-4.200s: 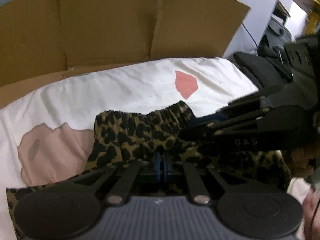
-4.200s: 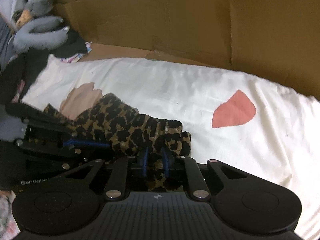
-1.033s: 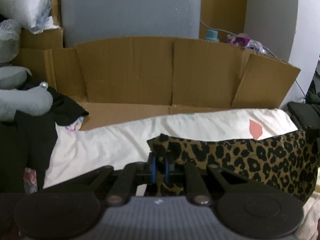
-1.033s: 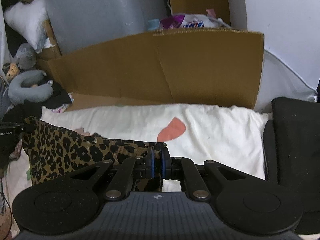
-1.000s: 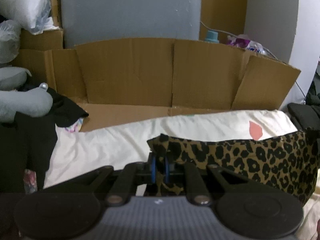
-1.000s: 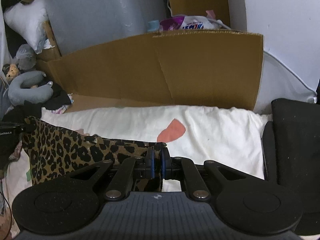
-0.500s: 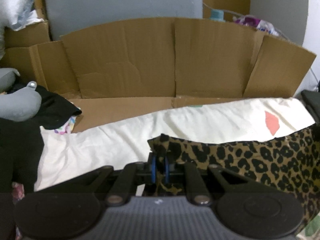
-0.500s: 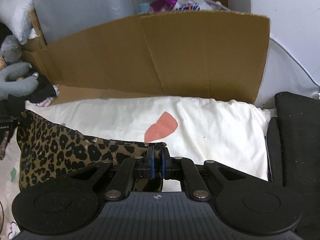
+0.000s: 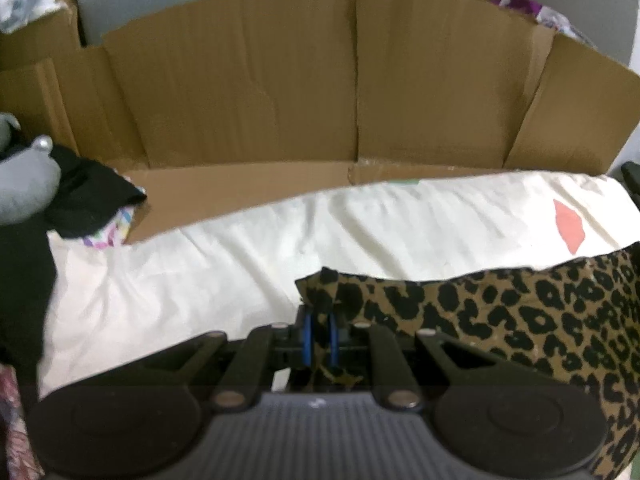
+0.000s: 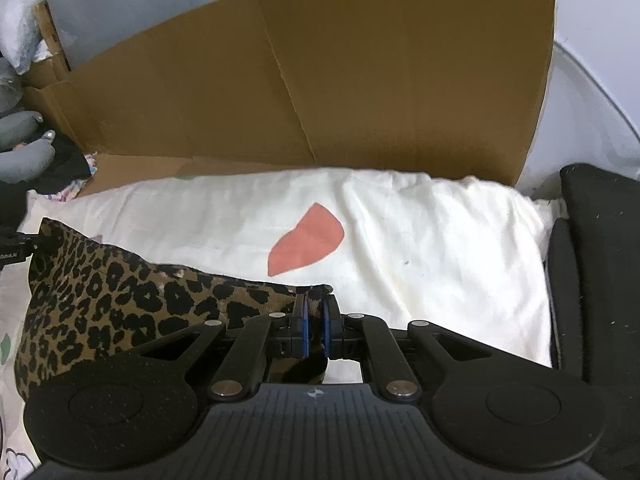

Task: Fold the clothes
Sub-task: 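Stretch the skirt flat along the sheet with both tools pulling apart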

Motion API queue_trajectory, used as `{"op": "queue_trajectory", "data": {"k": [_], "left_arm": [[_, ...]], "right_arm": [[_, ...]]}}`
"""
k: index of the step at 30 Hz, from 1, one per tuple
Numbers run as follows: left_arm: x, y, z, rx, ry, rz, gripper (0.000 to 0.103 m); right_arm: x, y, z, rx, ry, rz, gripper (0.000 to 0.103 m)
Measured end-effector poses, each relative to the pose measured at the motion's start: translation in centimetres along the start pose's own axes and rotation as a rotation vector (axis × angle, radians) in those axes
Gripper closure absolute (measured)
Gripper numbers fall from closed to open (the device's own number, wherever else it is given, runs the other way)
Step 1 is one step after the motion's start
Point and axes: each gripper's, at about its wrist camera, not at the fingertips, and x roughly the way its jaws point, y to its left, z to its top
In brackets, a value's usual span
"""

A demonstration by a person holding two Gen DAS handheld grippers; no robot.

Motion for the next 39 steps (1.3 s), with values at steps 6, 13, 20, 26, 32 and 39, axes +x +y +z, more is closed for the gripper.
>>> {"op": "queue_trajectory", "data": {"k": [6, 13, 20, 26, 32, 39], "left_arm": [[2.3, -0.5, -0.9, 0.013, 0.051, 0.002, 0.082], [-0.5, -0.2, -0.3, -0.002, -0.001, 0.008, 0.074], [-2.8, -3.1, 0.5, 0.029, -0.071, -0.064, 0.069], [-2.9, -7.2, 0.2, 0.098, -0.081, -0.206, 0.080], [-1.7, -9.4, -0.1, 0.155, -0.063, -0.234, 0.087], [0.2, -9.7, -0.1, 0.166, -0.045, -0.225, 0.088]], "right_arm": [[2.5, 0.0, -0.5, 0.008, 0.057, -0.008, 0.095], [0.8, 0.7, 0.1, 0.006, -0.007, -0.026, 0.082], [-0.8, 3.5, 1.0, -0.060, -0.061, 0.031, 0.082], [-0.1, 7.4, 1.0, -0.153, -0.043, 0.121, 0.083], [1.5, 9.5, 0.5, -0.216, -0.010, 0.146, 0.090], [3.2, 10.0, 0.5, -0.241, 0.014, 0.127, 0.091]]}}
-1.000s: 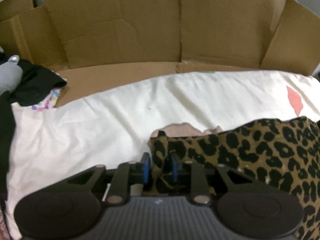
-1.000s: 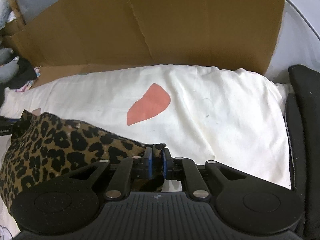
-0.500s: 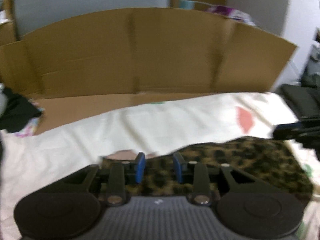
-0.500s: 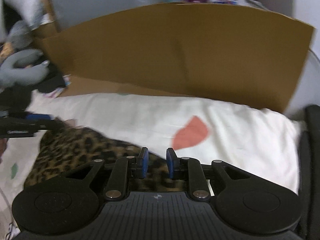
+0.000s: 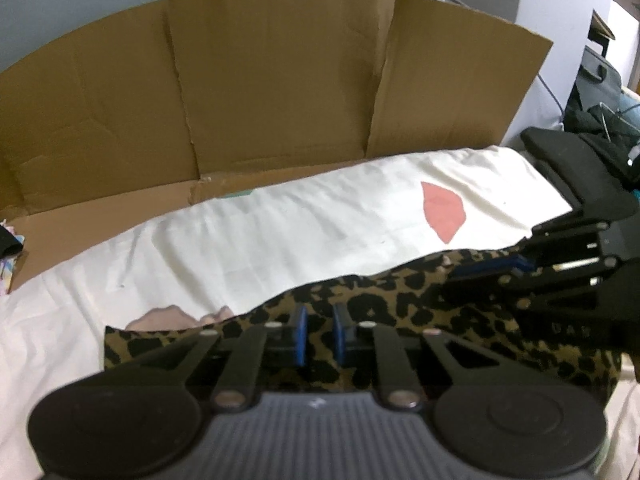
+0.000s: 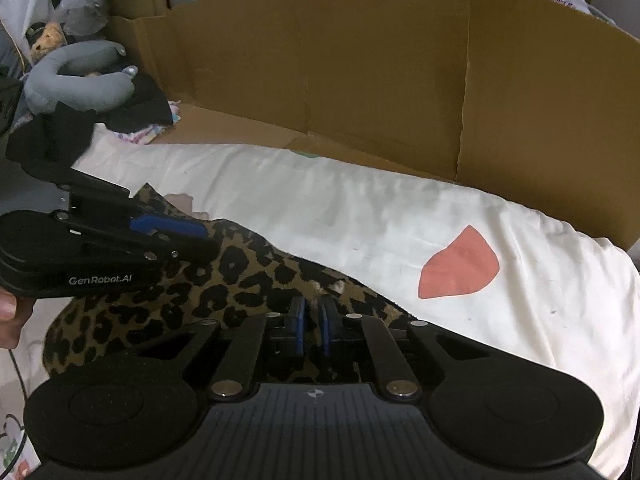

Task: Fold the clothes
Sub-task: 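Stretch the skirt flat along the sheet with both tools pulling apart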

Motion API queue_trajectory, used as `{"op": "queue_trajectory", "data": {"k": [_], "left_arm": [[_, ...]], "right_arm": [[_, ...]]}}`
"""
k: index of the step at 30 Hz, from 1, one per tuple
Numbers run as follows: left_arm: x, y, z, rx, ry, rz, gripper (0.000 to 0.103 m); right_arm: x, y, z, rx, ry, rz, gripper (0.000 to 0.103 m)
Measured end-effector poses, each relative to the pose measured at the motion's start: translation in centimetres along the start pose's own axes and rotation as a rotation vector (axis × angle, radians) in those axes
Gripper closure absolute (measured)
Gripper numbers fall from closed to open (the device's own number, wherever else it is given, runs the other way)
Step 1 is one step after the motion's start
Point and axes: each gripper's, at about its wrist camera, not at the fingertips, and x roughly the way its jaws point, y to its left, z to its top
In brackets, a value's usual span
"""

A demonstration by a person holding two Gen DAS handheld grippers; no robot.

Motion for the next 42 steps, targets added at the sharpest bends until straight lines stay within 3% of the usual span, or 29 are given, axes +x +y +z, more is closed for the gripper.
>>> {"op": "queue_trajectory", "data": {"k": [7, 15, 20, 25, 30, 36, 42], "left_arm": [[0.8, 0.3, -0.6, -0.008, 0.010, -0.016, 0.088], [-2.3, -1.0, 0.0, -0.012, -0.032, -0.089, 0.088], [-2.2, -2.9, -0.5, 0.039, -0.013, -0.124, 0.087], [-0.4, -3.5, -1.3, 0.084, 0.046, -0.104, 0.085], [0.1, -3.2, -1.4, 0.068, 0.055, -0.108, 0.086], [0.3, -2.9, -1.5, 0.050, 0.055, -0.118, 0.086], [0.3, -3.0, -1.5, 0.064, 0.056, -0.114, 0.086]], "right_arm": [[1.7, -0.3, -0.5, -0.018, 0.016, 0.009, 0.092], [2.1, -1.2, -0.5, 0.021, 0.023, 0.050, 0.093], [2.1, -1.2, -0.6, 0.030, 0.018, 0.053, 0.093], [2.1, -1.1, -0.4, 0.051, 0.031, 0.047, 0.092], [0.9, -1.5, 0.2, 0.128, 0.022, 0.042, 0.088], [-2.3, 1.0, -1.1, 0.015, -0.034, 0.031, 0.088], [-1.8, 3.1, -3.5, -0.082, 0.034, 0.000, 0.087]]}}
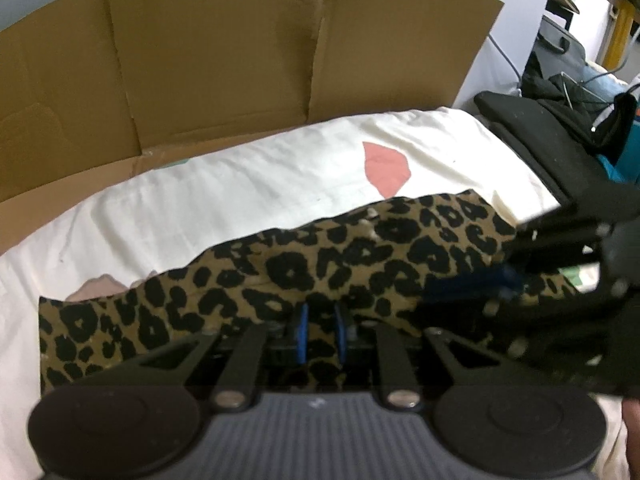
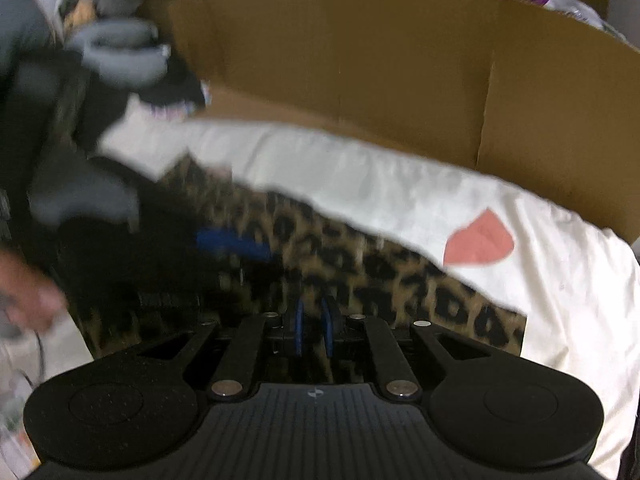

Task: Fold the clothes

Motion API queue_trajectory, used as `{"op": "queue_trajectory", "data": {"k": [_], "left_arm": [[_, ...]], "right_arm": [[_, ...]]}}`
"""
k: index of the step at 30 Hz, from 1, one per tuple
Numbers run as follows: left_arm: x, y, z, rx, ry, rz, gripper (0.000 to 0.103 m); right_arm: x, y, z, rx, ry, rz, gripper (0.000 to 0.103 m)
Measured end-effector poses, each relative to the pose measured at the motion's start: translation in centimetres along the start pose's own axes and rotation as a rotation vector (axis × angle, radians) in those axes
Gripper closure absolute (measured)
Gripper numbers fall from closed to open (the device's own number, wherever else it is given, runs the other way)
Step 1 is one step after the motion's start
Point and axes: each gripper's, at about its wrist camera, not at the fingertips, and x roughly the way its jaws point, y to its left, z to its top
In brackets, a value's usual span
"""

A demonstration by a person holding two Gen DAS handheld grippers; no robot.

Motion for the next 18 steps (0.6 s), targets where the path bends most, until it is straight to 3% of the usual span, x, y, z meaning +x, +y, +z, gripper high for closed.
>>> {"op": "queue_trajectory", "data": {"k": [3, 5, 11, 18], "left_arm": [[0.0, -0.4, 0.1, 0.041, 0.010, 0.017, 0.087], [0.0, -0.3, 0.2, 0.032, 0.017, 0.020, 0.087], [-1.9, 0.4, 0.4, -0.041, -0.003, 0.027, 0.089], [-6.7, 1.6, -0.2, -0.096, -0.085, 0.044, 0.089]], "right_arm": [[0.3, -0.7, -0.9, -0.022, -0.002, -0.012, 0.087], [0.2, -1.3, -1.2, -0.035, -0.006, -0.079, 0.087], [-0.4, -4.6, -1.6, 0.076, 0.015, -0.129, 0.081], [-4.1, -5.4, -1.2, 0.152, -0.078, -0.100, 0.080]]}}
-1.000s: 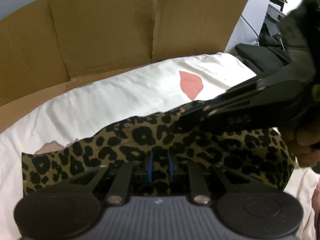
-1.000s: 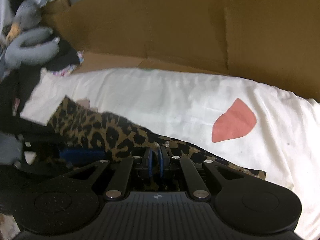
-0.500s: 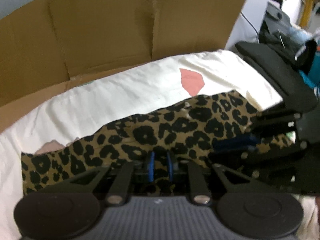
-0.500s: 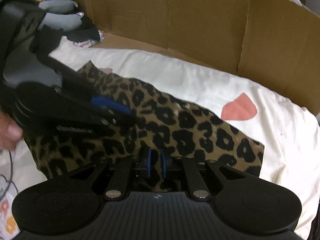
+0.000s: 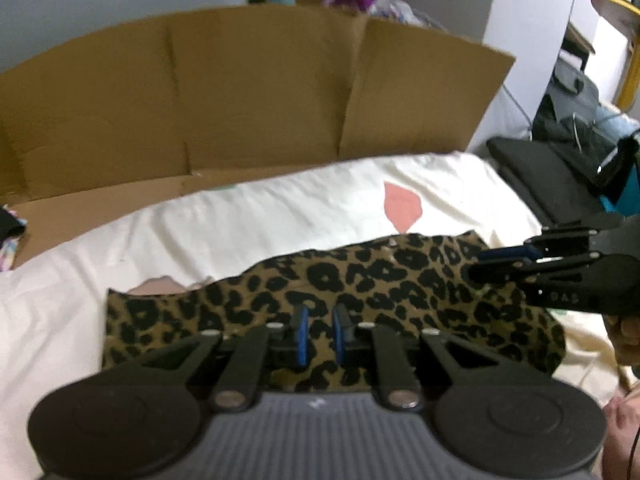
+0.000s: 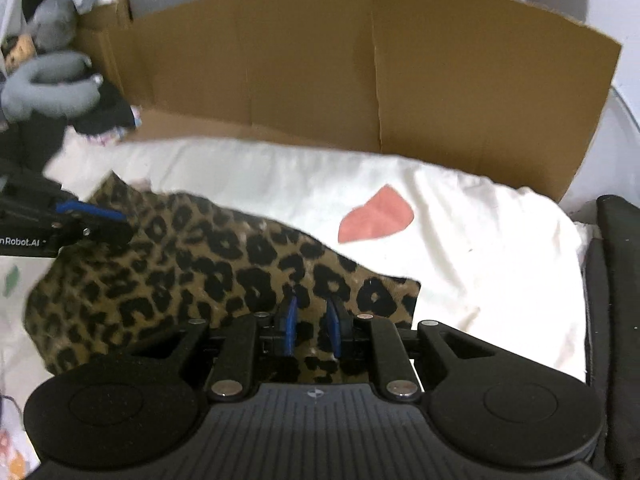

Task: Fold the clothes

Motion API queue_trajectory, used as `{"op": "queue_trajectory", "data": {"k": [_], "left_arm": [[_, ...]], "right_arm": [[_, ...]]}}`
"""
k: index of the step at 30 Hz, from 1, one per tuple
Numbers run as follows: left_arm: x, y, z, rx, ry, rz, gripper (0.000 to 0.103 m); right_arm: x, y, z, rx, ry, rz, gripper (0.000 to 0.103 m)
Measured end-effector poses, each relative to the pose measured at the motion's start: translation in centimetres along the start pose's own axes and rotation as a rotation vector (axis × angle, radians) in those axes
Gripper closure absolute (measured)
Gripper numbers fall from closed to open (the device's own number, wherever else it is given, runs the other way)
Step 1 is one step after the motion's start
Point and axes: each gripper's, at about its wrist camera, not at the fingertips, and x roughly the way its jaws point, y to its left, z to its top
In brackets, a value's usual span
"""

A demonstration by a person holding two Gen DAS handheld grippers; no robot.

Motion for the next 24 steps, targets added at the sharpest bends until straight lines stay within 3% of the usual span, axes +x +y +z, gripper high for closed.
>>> {"op": "queue_trajectory", "data": {"k": [3, 6, 7, 9, 12, 19, 24], "left_arm": [[-1.3, -0.4, -0.8, -0.002, -0.026, -0.008, 0.088], [-1.3, -1.0, -1.9, 0.000, -0.022, -0.023, 0.077], [-1.1, -1.2, -2.3, 0.003, -0.017, -0.025, 0.071], [-0.6, -1.5, -3.0, 0.014, -0.007, -0.023, 0.071], [0.3, -1.7, -4.0, 0.038, 0.012, -0.013, 0.071], [2.9, -1.0, -4.9, 0.106, 0.040, 0.024, 0.068], [2.1, 0.6, -4.3, 0.076, 0.037, 0.074, 0.069]], "right_arm": [[-1.3, 0.8, -0.3, 0.009, -0.018, 0.038, 0.080], [-2.2, 2.4, -1.1, -0.005, -0.019, 0.086, 0.077], [-2.2, 3.1, -1.3, -0.020, -0.019, 0.096, 0.075], [-2.3, 4.7, -1.7, -0.046, -0.020, 0.111, 0.059], [-1.6, 6.4, -2.5, -0.079, -0.004, 0.136, 0.057], [0.9, 7.5, -4.0, -0.147, 0.050, 0.068, 0.057], [0.7, 6.3, -4.6, -0.201, 0.044, 0.018, 0.057]]}}
